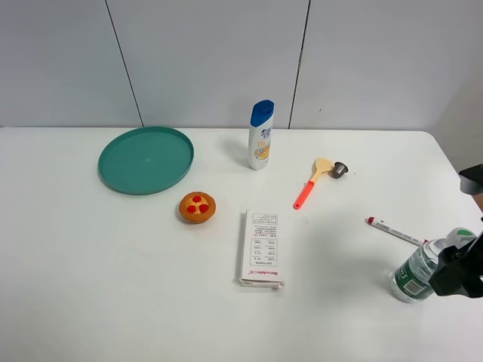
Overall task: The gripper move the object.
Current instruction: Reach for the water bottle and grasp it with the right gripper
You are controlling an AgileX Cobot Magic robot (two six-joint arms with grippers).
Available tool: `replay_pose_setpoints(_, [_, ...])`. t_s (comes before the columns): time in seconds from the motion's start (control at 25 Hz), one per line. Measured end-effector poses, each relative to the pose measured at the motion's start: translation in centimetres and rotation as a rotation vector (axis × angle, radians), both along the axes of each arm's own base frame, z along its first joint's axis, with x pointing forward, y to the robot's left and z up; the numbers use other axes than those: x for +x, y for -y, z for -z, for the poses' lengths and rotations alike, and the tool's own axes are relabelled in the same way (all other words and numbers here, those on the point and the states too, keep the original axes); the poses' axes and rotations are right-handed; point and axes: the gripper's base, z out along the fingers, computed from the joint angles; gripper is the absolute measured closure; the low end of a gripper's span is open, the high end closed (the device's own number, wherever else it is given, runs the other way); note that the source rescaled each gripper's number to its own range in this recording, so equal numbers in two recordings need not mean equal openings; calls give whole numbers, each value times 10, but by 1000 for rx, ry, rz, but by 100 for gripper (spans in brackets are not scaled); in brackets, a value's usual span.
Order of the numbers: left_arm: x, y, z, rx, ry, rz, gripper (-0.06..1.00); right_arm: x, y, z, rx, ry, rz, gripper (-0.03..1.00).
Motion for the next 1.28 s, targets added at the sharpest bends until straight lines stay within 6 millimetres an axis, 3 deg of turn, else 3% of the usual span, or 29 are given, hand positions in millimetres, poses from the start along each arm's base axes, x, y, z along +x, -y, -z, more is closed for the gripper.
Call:
replay_pose_setpoints(0.48, [0,0,0,0,0,0,-6,23,2,15,-12,33,-3,8])
replay_pose_setpoints(0.92, [0,0,0,0,0,0,-6,26,-2,15,41,55,22,15])
replay_pose_setpoints(1.12, [0,0,0,0,0,0,-6,26,-2,15,40,53,16,32])
replay_pose_setpoints(1.28, [0,0,0,0,0,0,-6,30,-2,0,43,49,11,39])
